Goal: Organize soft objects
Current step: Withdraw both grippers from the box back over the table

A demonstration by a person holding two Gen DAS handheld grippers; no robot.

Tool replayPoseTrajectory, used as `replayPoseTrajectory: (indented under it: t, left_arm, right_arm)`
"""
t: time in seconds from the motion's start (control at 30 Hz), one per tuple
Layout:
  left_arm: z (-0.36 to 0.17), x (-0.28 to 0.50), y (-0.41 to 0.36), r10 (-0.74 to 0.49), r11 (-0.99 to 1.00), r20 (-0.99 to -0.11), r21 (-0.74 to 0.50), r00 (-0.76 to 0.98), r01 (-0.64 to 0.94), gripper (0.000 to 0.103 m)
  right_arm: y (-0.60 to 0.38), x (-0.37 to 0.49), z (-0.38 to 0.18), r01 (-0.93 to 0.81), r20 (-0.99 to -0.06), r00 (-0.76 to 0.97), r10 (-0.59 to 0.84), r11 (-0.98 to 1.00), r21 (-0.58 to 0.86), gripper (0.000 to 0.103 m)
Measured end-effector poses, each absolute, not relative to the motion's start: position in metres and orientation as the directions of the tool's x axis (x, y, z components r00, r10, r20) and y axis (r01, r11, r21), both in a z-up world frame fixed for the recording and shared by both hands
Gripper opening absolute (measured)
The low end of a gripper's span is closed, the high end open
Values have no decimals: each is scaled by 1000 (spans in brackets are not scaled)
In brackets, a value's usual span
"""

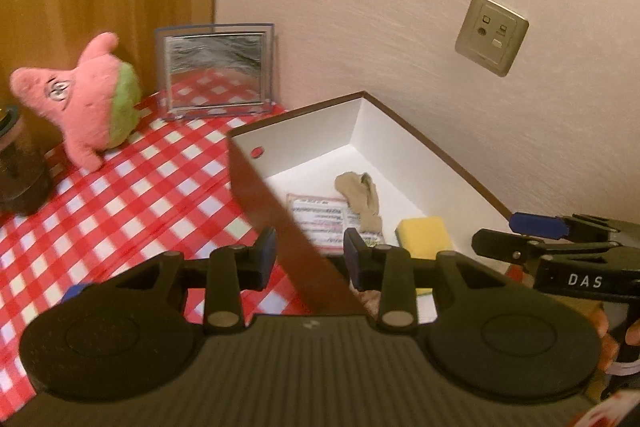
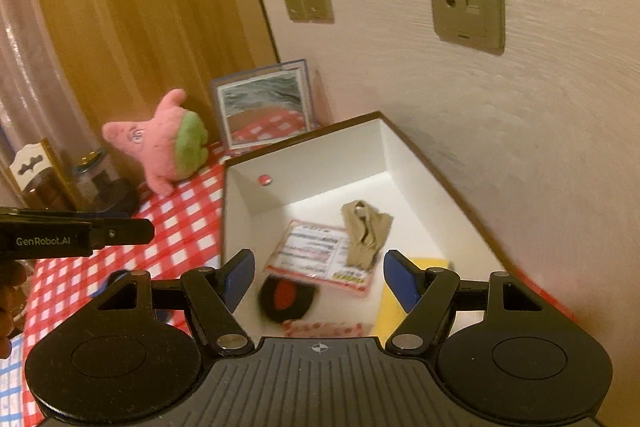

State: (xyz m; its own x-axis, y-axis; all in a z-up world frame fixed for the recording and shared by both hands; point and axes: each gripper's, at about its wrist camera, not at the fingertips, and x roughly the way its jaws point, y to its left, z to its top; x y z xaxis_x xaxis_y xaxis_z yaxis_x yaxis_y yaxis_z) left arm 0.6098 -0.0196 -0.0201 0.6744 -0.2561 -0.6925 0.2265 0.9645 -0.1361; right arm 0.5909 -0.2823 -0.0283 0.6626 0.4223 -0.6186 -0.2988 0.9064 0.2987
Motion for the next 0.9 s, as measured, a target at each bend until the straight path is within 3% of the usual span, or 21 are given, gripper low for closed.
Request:
replayPoseTrajectory:
  t: [0.53,0.9]
  left_arm:
    - [-31,497,54,-134,991,-727,-97,674,92,37]
    - [-63,452,110,-1,996,-784,-59,621,-72,37]
  right_arm:
    - [-232,511,-17,-435,-602,597,531,844,313,71]
    - [-163,490,-52,-542,-665,440,603,769,339,71]
